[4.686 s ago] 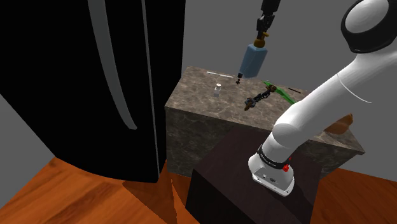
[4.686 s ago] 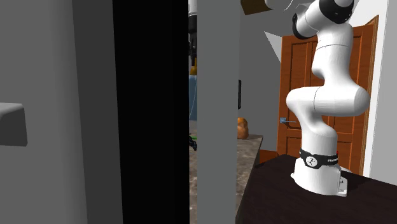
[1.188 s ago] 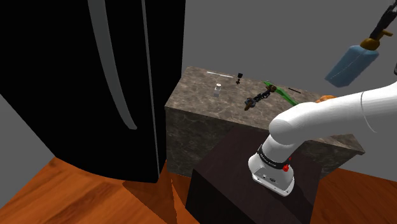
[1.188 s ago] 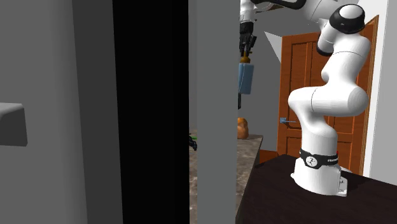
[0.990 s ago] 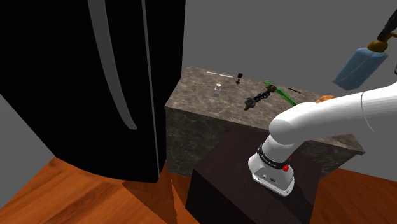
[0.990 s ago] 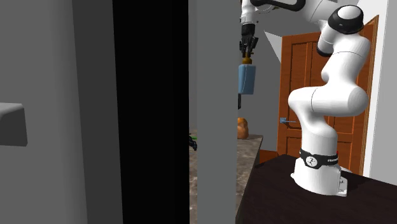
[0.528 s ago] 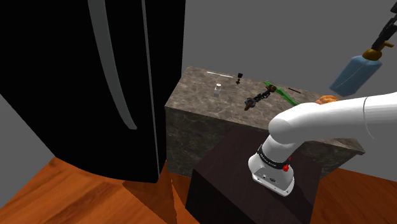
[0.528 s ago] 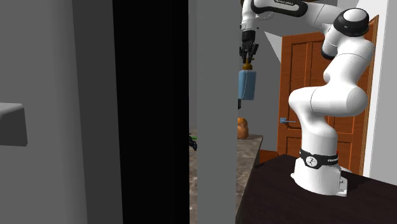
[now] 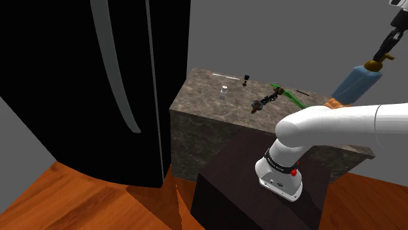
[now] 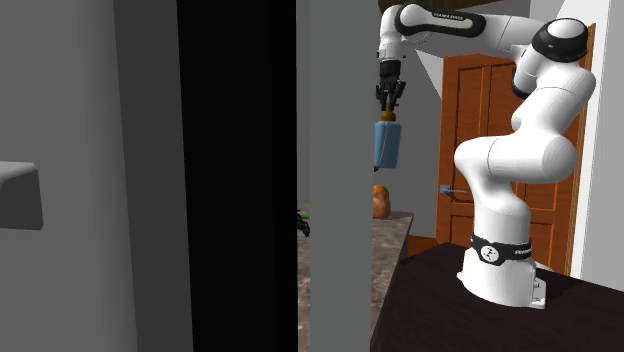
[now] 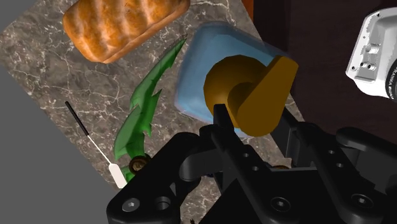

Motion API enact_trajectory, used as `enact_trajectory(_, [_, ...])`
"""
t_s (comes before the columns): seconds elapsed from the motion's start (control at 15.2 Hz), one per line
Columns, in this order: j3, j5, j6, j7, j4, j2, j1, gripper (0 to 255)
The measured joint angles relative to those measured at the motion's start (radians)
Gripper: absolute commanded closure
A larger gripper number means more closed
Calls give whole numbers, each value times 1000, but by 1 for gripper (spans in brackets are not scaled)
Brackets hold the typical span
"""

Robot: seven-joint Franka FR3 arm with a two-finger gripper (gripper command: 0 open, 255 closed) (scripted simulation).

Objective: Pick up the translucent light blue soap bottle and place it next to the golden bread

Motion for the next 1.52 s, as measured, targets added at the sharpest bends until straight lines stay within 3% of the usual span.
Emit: enact_trajectory(1.52, [-82, -107, 219, 78, -358, -149, -74, 255])
